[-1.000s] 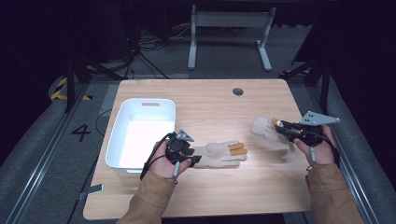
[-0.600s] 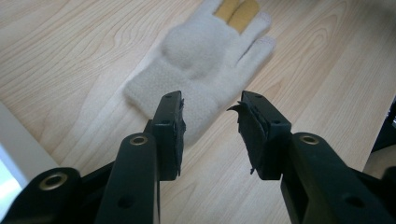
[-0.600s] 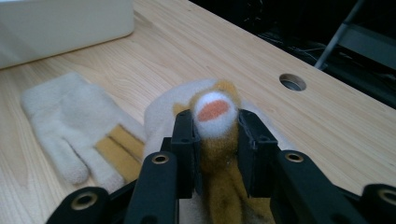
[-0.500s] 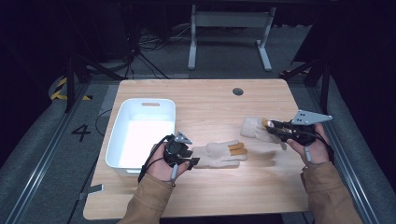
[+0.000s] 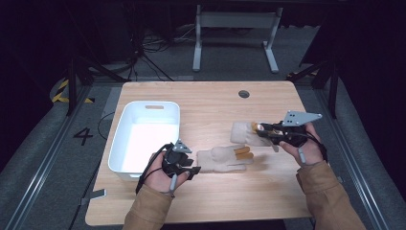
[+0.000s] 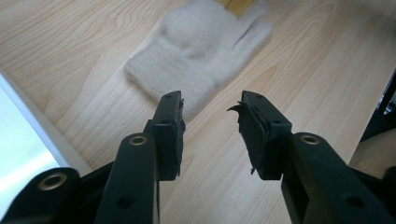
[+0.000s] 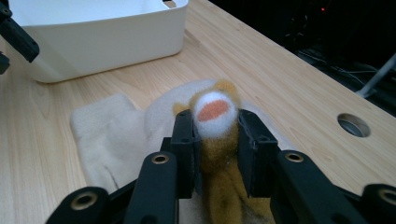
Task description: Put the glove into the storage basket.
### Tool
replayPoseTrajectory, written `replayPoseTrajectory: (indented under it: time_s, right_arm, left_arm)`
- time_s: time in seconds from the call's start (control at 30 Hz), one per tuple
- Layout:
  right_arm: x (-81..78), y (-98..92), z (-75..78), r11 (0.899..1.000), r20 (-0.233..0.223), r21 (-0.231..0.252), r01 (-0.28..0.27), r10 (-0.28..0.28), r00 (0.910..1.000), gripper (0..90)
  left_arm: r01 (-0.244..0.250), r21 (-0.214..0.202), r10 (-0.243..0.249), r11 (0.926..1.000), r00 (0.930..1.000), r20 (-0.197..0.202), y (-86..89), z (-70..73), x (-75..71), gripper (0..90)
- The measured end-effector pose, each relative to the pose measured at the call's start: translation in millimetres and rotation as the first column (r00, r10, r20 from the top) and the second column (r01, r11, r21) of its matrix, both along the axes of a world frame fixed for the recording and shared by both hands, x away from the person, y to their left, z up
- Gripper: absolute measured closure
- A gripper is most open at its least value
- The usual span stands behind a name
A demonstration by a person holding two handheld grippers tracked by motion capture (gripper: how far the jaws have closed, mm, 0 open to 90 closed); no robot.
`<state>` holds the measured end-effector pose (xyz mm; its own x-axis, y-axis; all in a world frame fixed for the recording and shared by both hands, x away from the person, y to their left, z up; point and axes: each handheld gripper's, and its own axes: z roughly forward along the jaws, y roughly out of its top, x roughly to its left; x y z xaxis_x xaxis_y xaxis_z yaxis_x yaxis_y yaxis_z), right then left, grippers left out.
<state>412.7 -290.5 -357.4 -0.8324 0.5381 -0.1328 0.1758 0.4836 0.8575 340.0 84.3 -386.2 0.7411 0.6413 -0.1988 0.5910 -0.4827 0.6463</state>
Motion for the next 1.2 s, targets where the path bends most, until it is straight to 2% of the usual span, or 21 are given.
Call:
replayPoseTrajectory:
  time_s: [0.17, 0.47, 0.77, 1.2]
  right_arm:
    - [0.6, 11.8, 0.0, 0.999, -0.007, 0.015, -0.035, 0.035, 0.9994, 70.9]
    - [2.8, 35.3, -6.4, 0.995, -0.027, 0.01, -0.101, 0.101, 0.9945, 70.9]
    - [5.5, 59.8, -6.8, 0.986, -0.042, 0.002, -0.169, 0.168, 0.9848, 70.9]
    - [1.3, 82.3, -22.6, 0.975, -0.09, -0.001, -0.221, 0.22, 0.9713, 70.8]
  left_arm:
    - [-0.007, -0.004, 0.007, 1.0, 1.0, -0.003, 1.5, -0.5, -0.7, 60.7]
    - [-0.013, -0.003, 0.013, 0.9999, 0.9999, -0.006, 2.6, -0.5, 0.1, 60.8]
    - [-0.014, -0.007, 0.014, 0.9999, 0.9999, -0.007, 4.3, -0.6, 0.6, 61.1]
    - [-0.016, -0.003, 0.016, 0.9999, 0.9999, -0.007, 3.6, -0.3, 1.1, 61.0]
